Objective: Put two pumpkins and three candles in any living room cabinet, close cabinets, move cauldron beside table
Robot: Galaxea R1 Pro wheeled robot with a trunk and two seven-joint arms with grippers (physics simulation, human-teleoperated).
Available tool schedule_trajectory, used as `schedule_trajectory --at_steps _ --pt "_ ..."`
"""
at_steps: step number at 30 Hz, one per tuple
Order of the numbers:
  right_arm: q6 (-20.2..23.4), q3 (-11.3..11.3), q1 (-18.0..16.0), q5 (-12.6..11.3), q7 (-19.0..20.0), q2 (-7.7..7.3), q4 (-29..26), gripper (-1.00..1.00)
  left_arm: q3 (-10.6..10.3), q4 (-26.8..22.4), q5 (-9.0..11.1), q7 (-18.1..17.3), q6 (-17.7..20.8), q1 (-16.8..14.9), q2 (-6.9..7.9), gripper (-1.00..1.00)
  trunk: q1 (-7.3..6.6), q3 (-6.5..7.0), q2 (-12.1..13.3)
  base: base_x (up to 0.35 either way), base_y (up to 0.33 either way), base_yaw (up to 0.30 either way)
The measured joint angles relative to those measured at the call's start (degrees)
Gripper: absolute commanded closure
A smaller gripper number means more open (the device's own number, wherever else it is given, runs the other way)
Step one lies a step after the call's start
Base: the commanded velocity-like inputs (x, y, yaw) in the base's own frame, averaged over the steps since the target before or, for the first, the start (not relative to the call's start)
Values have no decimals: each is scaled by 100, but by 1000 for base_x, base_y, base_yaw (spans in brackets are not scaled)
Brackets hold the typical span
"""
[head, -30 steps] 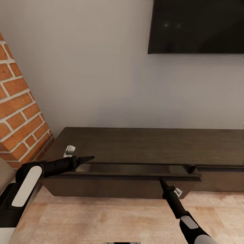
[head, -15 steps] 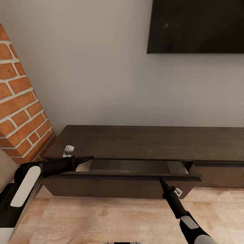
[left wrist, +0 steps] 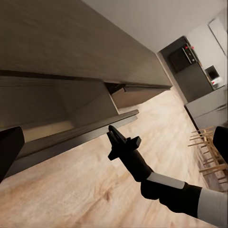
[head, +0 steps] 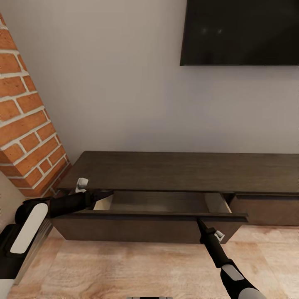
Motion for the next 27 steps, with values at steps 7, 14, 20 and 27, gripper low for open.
schedule_trajectory --at_steps 7,14,20,27 --pt "-11 -42 0 -2 -1 -1 -1 100 0 2 -4 -81 0 2 21 -100 1 0 0 -76 21 0" --pt "-20 -89 0 -10 -3 0 -2 100 0 1 -4 -88 0 3 26 -100 0 -1 0 -80 15 0" --pt "-15 -79 -1 -12 -3 -2 1 100 0 -2 -4 -89 0 4 27 -100 1 -1 0 -129 1 0" --pt "-13 -91 -1 -19 -5 -2 1 100 0 -3 -4 -89 0 5 27 -100 1 -1 0 -113 9 0"
